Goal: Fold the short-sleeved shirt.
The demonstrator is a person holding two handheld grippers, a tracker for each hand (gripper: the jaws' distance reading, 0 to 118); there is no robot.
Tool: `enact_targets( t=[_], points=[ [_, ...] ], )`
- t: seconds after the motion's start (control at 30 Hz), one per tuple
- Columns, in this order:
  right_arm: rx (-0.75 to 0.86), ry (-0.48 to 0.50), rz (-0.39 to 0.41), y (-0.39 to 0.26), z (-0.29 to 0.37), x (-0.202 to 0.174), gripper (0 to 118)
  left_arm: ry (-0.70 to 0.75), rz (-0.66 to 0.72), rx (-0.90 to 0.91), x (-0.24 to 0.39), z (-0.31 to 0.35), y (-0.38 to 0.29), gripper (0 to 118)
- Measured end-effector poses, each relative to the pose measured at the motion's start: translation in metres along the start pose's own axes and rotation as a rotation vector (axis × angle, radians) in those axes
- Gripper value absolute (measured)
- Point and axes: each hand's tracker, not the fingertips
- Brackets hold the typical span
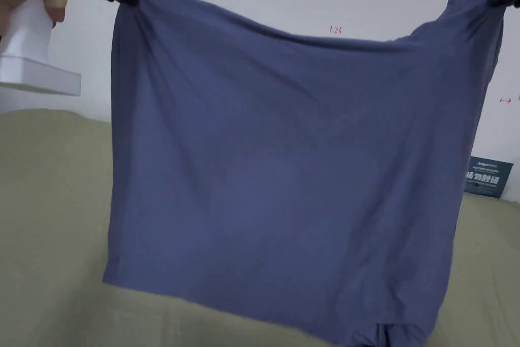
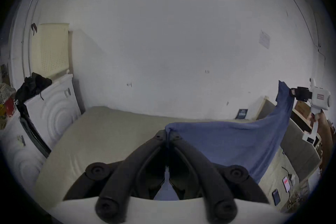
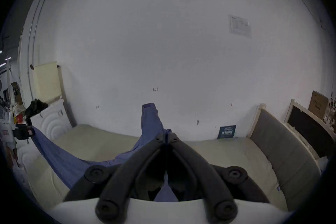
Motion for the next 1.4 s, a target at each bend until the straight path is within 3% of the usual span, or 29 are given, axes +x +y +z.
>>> enact_targets(
  t=[0.13,0.5,0.7,0.8,1.0,1.13,1.4],
  points=[
    [0.086,-0.021,0.013,0.027,0.001,-0.005,0,0.028,-0.027,0.056,0.008,0.006,0.024,2],
    [0.075,0.008,0.042,0.033,0.027,-0.020,0,0.044,-0.045,0.060,-0.004,0.011,0.031,2],
    [0.009,0.065,0.043,-0.024,0.058,-0.025,0,-0.029,-0.050,-0.006,-0.011,0.030,-0.028,2],
    [-0.043,0.057,0.079,-0.067,0.081,-0.026,0,-0.046,-0.049,-0.057,-0.019,0.037,-0.064,2],
    [-0.106,0.074,0.064,-0.150,0.136,-0.012,0,-0.071,-0.057,-0.124,-0.024,0.074,-0.138,2],
    [-0.158,0.065,-0.009,-0.201,0.178,0.006,0,-0.099,-0.059,-0.158,-0.021,0.111,-0.185,2],
    [-0.177,0.072,-0.036,-0.283,0.273,0.021,0,-0.121,-0.050,-0.177,-0.024,0.181,-0.267,2]
  ],
)
